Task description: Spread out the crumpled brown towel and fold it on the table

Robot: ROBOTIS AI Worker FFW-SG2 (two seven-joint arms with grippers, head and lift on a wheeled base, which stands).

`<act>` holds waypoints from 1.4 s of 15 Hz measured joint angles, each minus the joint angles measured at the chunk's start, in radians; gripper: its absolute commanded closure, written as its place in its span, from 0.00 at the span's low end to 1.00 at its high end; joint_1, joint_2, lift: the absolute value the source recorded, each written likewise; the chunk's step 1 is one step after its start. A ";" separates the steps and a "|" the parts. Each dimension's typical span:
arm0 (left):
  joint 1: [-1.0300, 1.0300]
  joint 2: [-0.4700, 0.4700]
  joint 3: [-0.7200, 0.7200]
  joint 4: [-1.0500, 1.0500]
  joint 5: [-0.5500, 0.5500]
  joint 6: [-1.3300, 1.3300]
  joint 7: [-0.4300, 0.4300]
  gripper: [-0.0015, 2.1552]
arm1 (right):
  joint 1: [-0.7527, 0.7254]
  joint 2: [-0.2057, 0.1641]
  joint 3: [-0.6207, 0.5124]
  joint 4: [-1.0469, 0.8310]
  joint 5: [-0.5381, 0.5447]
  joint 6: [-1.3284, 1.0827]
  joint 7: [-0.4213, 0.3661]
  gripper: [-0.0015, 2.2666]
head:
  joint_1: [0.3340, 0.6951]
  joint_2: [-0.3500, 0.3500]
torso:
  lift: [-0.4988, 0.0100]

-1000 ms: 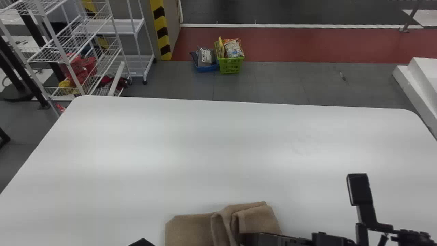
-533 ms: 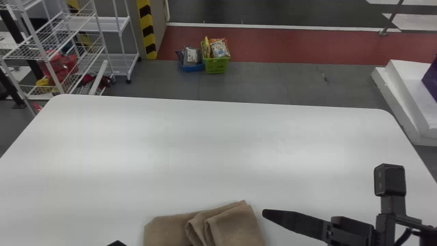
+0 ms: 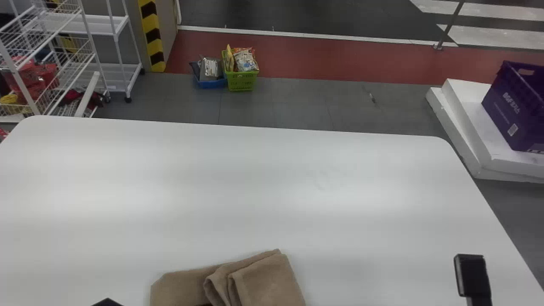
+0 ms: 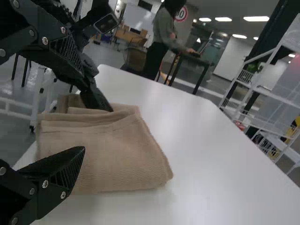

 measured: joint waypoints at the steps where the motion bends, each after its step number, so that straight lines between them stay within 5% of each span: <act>1: -0.002 -0.001 0.007 0.000 0.013 0.001 0.002 0.63 | 0.005 0.000 0.003 0.004 0.010 0.000 -0.001 0.33 | 1.00 0.33 | 0.73; 2: -0.004 -0.002 0.014 -0.005 0.025 0.001 0.003 0.46 | 0.006 0.000 0.005 0.014 0.012 0.000 -0.001 0.38 | 1.00 0.34 | 0.73; 6: -0.007 -0.003 0.071 -0.064 0.082 0.033 -0.004 0.14 | 0.005 0.001 0.014 0.011 -0.019 0.000 0.023 0.38 | 1.00 0.43 | 0.73; 14: -0.135 -0.011 0.186 -0.015 0.141 0.101 0.000 0.12 | 0.030 0.001 0.035 -0.004 -0.015 0.000 0.036 0.38 | 1.00 0.62 | 0.73; 15: -0.149 -0.011 0.193 0.000 0.139 0.102 -0.001 0.12 | 0.030 0.001 0.033 -0.001 -0.010 0.000 0.035 0.42 | 1.00 0.63 | 0.73; 19: -0.176 -0.011 0.219 0.037 0.140 0.107 -0.011 0.12 | 0.022 0.001 0.033 0.003 0.010 0.000 0.028 0.86 | 1.00 0.66 | 0.73; 21: -0.177 -0.011 0.230 0.036 0.145 0.109 -0.017 0.09 | 0.021 0.001 0.039 0.000 0.017 0.000 0.031 0.86 | 1.00 0.67 | 0.73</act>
